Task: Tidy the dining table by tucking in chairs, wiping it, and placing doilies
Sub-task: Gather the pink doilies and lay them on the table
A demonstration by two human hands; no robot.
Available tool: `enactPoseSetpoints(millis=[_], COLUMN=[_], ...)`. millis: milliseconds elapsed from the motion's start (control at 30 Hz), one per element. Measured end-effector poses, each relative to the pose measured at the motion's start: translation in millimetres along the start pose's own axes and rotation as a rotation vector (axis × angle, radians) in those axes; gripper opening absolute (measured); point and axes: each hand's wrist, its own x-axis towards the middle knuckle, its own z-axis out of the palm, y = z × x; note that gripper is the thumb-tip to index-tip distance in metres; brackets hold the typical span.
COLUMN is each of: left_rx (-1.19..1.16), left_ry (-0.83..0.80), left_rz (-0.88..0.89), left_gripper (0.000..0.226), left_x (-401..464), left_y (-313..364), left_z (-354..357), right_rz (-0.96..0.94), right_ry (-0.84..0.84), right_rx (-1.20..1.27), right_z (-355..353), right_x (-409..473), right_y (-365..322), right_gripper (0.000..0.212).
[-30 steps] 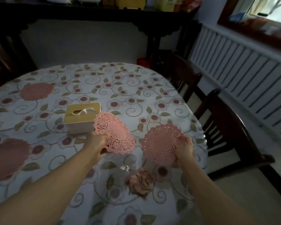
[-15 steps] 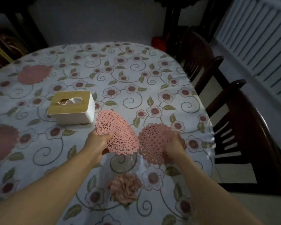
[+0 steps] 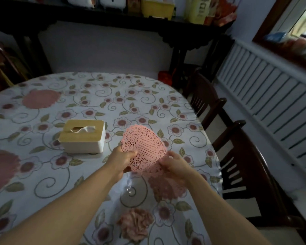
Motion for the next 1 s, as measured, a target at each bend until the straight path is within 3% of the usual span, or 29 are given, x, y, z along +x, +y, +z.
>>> enactPoseSetpoints(millis=[167, 267, 333, 500, 733, 1000], left_rx=[0.065, 0.070, 0.031, 0.076, 0.103, 0.161], left_ry=[0.070, 0.053, 0.042, 0.113, 0.237, 0.328], left_rz=[0.005, -0.044, -0.066, -0.052, -0.049, -0.109], left_gripper=[0.017, 0.057, 0.068, 0.039, 0.033, 0.026], left_x=[23.1, 49.2, 69.1, 130.2, 220.8, 264.8], left_y=[15.3, 27.4, 36.3, 64.9, 71.7, 52.3], left_z=[5.8, 15.7, 23.8, 47.5, 72.4, 60.6], right_rz=[-0.119, -0.168, -0.166, -0.151, -0.161, -0.212], right_ry=[0.158, 0.255, 0.288, 0.356, 0.374, 0.370], right_rx=[-0.019, -0.057, -0.008, 0.041, 0.006, -0.021], right_z=[-2.3, -14.4, -26.4, -64.1, -96.2, -83.5], right_x=[19.5, 49.0, 74.1, 155.6, 282.0, 374.2], right_y=[-29.3, -48.7, -60.0, -93.2, -134.5, -150.5], right_gripper=[0.051, 0.052, 0.051, 0.050, 0.047, 0.051])
